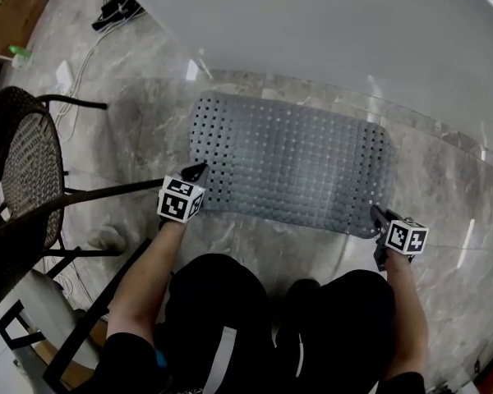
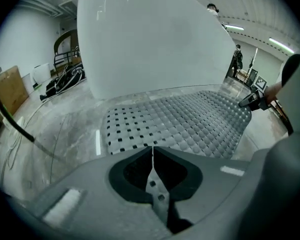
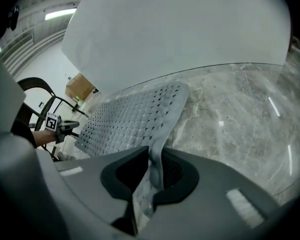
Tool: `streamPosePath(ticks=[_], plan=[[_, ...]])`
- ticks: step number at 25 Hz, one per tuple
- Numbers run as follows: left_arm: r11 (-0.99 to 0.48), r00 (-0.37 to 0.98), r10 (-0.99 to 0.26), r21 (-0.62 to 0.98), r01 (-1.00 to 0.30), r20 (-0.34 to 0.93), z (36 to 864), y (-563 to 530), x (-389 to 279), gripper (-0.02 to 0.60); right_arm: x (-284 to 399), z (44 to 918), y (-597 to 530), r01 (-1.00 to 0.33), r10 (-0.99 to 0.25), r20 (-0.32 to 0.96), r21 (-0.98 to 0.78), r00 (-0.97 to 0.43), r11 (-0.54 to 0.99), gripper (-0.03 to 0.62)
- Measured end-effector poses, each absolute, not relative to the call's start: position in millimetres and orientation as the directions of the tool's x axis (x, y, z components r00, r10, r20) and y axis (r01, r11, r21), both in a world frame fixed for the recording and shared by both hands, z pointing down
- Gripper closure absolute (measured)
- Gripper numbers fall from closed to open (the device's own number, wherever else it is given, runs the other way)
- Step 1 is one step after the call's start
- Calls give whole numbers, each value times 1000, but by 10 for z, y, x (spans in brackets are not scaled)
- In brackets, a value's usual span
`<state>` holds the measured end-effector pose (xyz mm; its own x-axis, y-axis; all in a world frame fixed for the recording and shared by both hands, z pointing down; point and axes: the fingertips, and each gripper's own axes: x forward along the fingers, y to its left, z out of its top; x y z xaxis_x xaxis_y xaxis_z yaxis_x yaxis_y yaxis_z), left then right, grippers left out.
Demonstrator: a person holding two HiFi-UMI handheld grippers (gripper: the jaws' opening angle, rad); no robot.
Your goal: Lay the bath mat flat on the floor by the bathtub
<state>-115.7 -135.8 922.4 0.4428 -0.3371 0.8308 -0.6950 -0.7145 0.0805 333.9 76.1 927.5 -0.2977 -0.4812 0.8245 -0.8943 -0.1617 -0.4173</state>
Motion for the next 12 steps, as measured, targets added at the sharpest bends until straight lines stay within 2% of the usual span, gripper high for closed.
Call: streamPosePath(ticks=[8, 12], plan=[[-599, 410, -380, 117, -792, 829, 9420, -1112, -1526, 566, 3564, 9326, 874, -881, -490, 842, -392, -228, -263, 498], [-570, 419, -364, 156, -807, 832, 9522, -1030, -1625, 566, 3785, 9334, 1028, -880, -481, 864, -337, -149, -334, 490]])
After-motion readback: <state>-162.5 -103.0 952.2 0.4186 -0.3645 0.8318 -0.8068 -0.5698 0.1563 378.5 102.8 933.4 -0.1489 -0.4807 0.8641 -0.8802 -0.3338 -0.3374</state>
